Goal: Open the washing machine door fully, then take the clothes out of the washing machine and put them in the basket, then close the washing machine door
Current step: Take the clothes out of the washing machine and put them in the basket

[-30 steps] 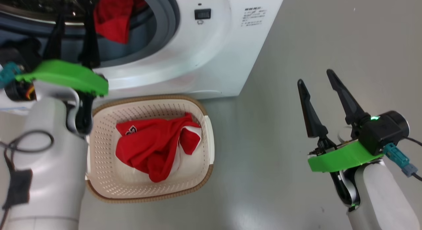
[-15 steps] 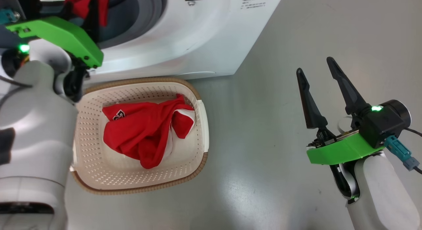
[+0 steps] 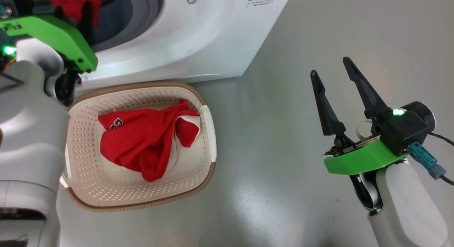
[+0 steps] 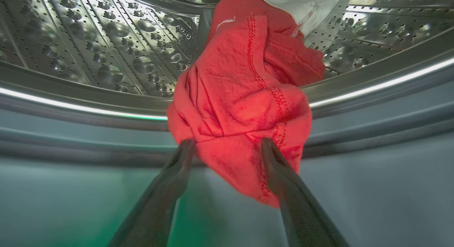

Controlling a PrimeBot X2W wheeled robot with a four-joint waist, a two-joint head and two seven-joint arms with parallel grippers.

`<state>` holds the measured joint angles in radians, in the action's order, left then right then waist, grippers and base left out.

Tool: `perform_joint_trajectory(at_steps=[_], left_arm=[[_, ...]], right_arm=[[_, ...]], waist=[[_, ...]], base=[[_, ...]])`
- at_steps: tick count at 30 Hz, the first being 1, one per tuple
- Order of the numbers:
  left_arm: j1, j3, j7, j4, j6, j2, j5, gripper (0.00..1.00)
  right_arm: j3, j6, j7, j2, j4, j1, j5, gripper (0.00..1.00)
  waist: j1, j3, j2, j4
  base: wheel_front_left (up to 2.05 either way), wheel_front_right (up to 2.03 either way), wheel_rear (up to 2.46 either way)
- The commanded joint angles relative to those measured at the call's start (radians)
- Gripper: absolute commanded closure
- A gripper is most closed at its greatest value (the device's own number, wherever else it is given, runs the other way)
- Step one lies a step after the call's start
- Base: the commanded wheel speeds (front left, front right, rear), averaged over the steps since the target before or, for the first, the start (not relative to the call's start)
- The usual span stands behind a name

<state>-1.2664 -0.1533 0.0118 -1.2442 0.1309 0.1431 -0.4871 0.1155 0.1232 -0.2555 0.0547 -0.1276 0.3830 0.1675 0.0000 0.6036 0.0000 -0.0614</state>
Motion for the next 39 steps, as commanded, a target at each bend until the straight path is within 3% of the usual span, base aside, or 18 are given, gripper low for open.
perform_joint_trajectory(at_steps=[1, 2, 7, 14, 21, 30, 31, 39], left_arm=[[-0.022, 0.005, 0.010, 0.011, -0.007, 0.047, 0.015, 0.55], [-0.023, 0.004, 0.013, 0.008, -0.007, 0.046, 0.014, 1.00], [-0.020, -0.016, 0.047, -0.002, -0.006, 0.045, 0.025, 1.00], [0.014, -0.046, 0.180, -0.001, -0.024, 0.055, 0.056, 1.00], [0.099, -0.048, 0.248, 0.071, -0.031, 0.076, 0.071, 1.00], [0.361, 0.089, 0.250, 0.501, -0.082, 0.094, 0.118, 1.00], [0.361, 0.089, 0.250, 0.501, -0.082, 0.094, 0.118, 1.00], [0.575, 0.189, 0.250, 0.786, -0.081, 0.037, 0.194, 1.00]], right_arm=[[0.022, 0.008, -0.006, -0.005, 0.020, 0.001, 0.005, 0.00], [0.021, 0.008, -0.006, -0.005, 0.020, 0.001, 0.005, 0.00], [0.014, 0.008, -0.006, -0.005, 0.014, -0.003, 0.009, 0.00], [0.016, 0.008, -0.006, -0.005, 0.010, -0.007, 0.022, 0.00], [0.010, 0.008, -0.006, -0.005, 0.005, -0.022, 0.027, 0.00], [0.006, 0.008, -0.006, -0.005, -0.004, -0.049, 0.037, 0.00], [0.006, 0.008, -0.006, -0.005, -0.004, -0.049, 0.037, 0.00], [0.008, 0.008, -0.006, -0.005, -0.019, -0.080, 0.046, 0.00]], waist=[[0.0000, 0.001, 0.0000, -0.002], [0.0000, 0.001, 0.0000, -0.002], [0.0000, -0.008, 0.0000, -0.001], [0.0000, -0.031, 0.0000, 0.006], [0.0000, -0.071, 0.0000, 0.021], [0.0000, -0.144, 0.0000, 0.042], [0.0000, -0.144, 0.0000, 0.042], [0.0000, -0.213, 0.0000, 0.063]], base=[[0.00, 0.00, 0.00], [0.00, 0.00, 0.00], [0.00, 0.00, 0.00], [0.00, 0.00, 0.00], [0.00, 0.00, 0.00], [0.00, 0.00, 0.00], [0.00, 0.00, 0.00], [0.00, 0.00, 0.00]])
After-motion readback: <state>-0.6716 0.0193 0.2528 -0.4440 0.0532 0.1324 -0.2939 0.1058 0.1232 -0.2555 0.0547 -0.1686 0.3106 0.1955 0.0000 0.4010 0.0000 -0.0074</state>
